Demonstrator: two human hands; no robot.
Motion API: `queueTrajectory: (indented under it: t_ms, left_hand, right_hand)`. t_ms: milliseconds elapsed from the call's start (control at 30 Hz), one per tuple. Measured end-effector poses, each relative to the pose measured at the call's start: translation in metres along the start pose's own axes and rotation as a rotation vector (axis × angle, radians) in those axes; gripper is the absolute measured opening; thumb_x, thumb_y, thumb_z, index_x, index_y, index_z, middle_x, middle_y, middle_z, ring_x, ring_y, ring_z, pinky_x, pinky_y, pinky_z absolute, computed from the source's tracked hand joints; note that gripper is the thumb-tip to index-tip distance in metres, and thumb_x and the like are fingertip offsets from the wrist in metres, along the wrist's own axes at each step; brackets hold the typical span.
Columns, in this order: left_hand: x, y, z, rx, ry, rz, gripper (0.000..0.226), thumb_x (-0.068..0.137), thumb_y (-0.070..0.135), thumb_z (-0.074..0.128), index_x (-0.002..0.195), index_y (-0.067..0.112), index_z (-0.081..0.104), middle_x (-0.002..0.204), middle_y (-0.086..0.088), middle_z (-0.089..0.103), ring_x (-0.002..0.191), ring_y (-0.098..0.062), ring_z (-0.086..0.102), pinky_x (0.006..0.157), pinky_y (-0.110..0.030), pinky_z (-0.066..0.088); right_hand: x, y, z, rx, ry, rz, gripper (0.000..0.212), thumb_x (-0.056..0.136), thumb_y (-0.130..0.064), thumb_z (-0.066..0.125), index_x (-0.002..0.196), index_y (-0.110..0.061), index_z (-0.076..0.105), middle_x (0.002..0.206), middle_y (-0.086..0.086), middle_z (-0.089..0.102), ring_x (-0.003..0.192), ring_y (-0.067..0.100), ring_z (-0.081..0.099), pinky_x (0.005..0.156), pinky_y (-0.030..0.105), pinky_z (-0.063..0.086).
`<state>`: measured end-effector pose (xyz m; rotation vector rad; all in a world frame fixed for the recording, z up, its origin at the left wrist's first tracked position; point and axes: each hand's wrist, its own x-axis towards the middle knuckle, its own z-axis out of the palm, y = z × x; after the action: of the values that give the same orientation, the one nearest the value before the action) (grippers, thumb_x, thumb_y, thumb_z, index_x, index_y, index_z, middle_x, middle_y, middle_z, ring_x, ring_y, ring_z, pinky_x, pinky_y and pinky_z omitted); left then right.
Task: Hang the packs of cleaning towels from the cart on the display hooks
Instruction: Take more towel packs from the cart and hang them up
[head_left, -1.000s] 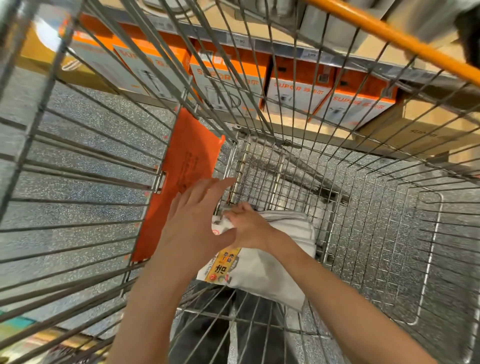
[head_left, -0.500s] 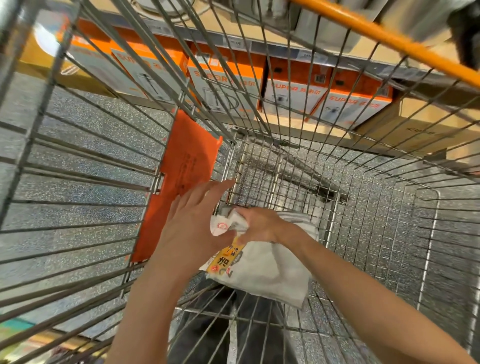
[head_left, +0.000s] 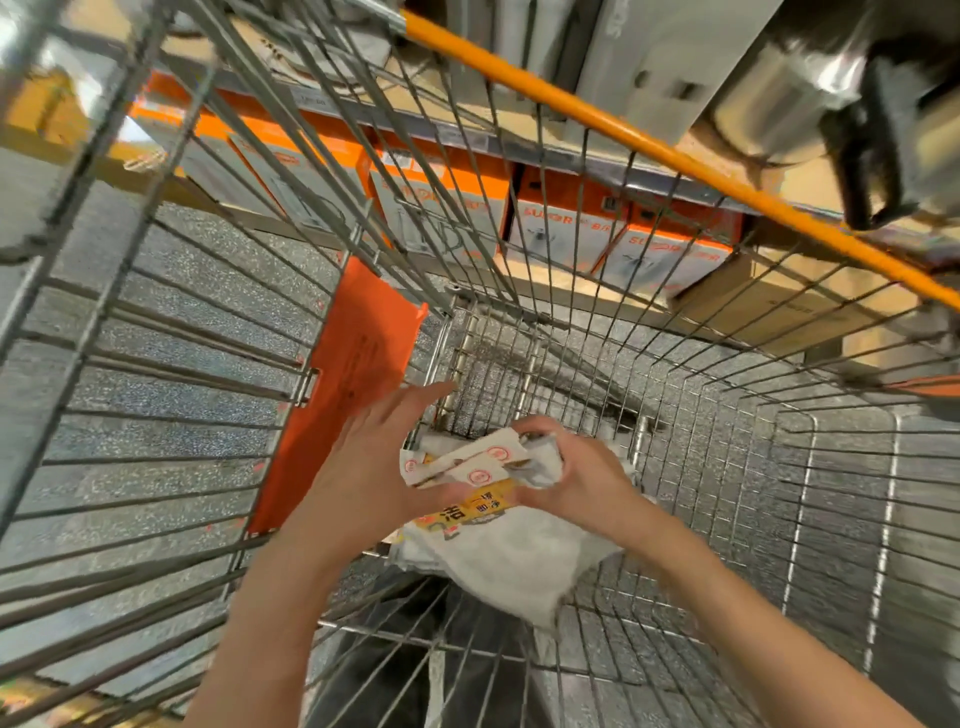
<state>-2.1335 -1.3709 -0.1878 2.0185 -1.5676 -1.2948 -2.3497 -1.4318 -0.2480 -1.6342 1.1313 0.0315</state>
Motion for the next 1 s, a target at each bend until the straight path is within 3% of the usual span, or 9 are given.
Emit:
queueTrajectory:
  t_ms: [100,167,267,433,500,633,800,933,1000]
  left_hand:
    - [-0.007,0.008,-0.002,-0.043,0.043,0.016,0.088,0.064,0.041,0.084,0.121,0.074,0.026,0.118,0.058,0.023,0.121,0.005,0.03,0.102,-0.033,0.034]
    - [-0.009,0.017,-0.007,-0.053,0.113,0.035,0.091,0.063,0.038,0.085,0.116,0.078,0.024,0.112,0.061,0.023,0.116,0.004,0.034,0.098,-0.031,0.036]
    - [-0.006,0.038,-0.021,-0.039,0.238,0.104,0.094,0.063,0.034,0.085,0.118,0.078,0.022,0.113,0.048,0.033,0.111,0.0,0.042,0.09,-0.024,0.039]
    - [-0.005,0.09,-0.062,-0.143,0.451,0.287,0.092,0.059,0.02,0.089,0.127,0.052,0.034,0.111,0.021,0.047,0.096,0.017,0.045,0.085,0.004,0.032]
    - [-0.012,0.117,-0.078,-0.195,0.526,0.375,0.079,0.059,0.026,0.081,0.125,0.041,0.04,0.114,0.016,0.05,0.098,0.015,0.047,0.089,0.002,0.032]
    - [-0.032,0.164,-0.106,-0.323,0.545,0.474,0.085,0.065,0.024,0.084,0.124,0.06,0.035,0.119,0.042,0.046,0.11,0.023,0.044,0.089,0.002,0.032]
    - [-0.069,0.227,-0.128,-0.35,0.53,0.597,0.096,0.07,0.044,0.079,0.122,0.08,0.007,0.117,0.063,0.025,0.11,0.033,0.035,0.079,0.01,0.028]
    - [-0.091,0.266,-0.139,-0.294,0.51,0.668,0.09,0.071,0.055,0.065,0.13,0.075,0.0,0.134,0.054,0.015,0.128,0.022,0.025,0.096,-0.004,0.026]
    - [-0.1,0.284,-0.145,-0.236,0.511,0.661,0.083,0.068,0.063,0.057,0.129,0.077,0.002,0.139,0.042,0.017,0.123,0.029,0.02,0.092,-0.003,0.022]
  right_hand:
    - [-0.01,-0.018,-0.023,0.252,0.078,0.033,0.054,0.062,-0.03,0.084,0.102,-0.046,0.052,0.106,-0.005,0.07,0.092,0.021,0.069,0.079,0.047,0.056]
    - [-0.016,-0.032,-0.038,0.38,0.126,0.017,0.055,0.065,-0.016,0.085,0.101,-0.045,0.054,0.103,-0.005,0.072,0.094,0.017,0.069,0.081,0.041,0.057]
    - [-0.026,-0.064,-0.061,0.476,0.207,-0.042,0.055,0.067,-0.004,0.082,0.102,-0.035,0.054,0.094,-0.015,0.072,0.085,0.003,0.069,0.067,0.014,0.052]
    - [-0.055,-0.122,-0.105,0.58,0.329,-0.179,0.057,0.062,0.01,0.079,0.106,-0.014,0.053,0.087,-0.016,0.073,0.08,-0.001,0.069,0.064,0.012,0.051]
    - [-0.072,-0.146,-0.125,0.598,0.382,-0.236,0.056,0.059,0.01,0.079,0.104,-0.011,0.055,0.083,-0.02,0.072,0.077,-0.004,0.068,0.061,0.009,0.05]
    - [-0.106,-0.184,-0.163,0.609,0.466,-0.309,0.067,0.051,-0.004,0.084,0.112,-0.008,0.057,0.094,-0.007,0.074,0.086,0.006,0.07,0.065,0.015,0.053]
    - [-0.153,-0.227,-0.211,0.714,0.48,-0.476,0.071,0.055,-0.017,0.082,0.12,-0.012,0.053,0.108,0.008,0.071,0.096,0.028,0.069,0.069,0.032,0.058]
    - [-0.178,-0.253,-0.23,0.761,0.535,-0.533,0.076,0.059,-0.018,0.083,0.125,-0.019,0.047,0.111,0.004,0.07,0.098,0.026,0.069,0.068,0.03,0.057]
    - [-0.189,-0.262,-0.236,0.771,0.579,-0.561,0.079,0.063,-0.018,0.081,0.13,-0.023,0.04,0.112,0.0,0.069,0.099,0.022,0.069,0.069,0.029,0.057]
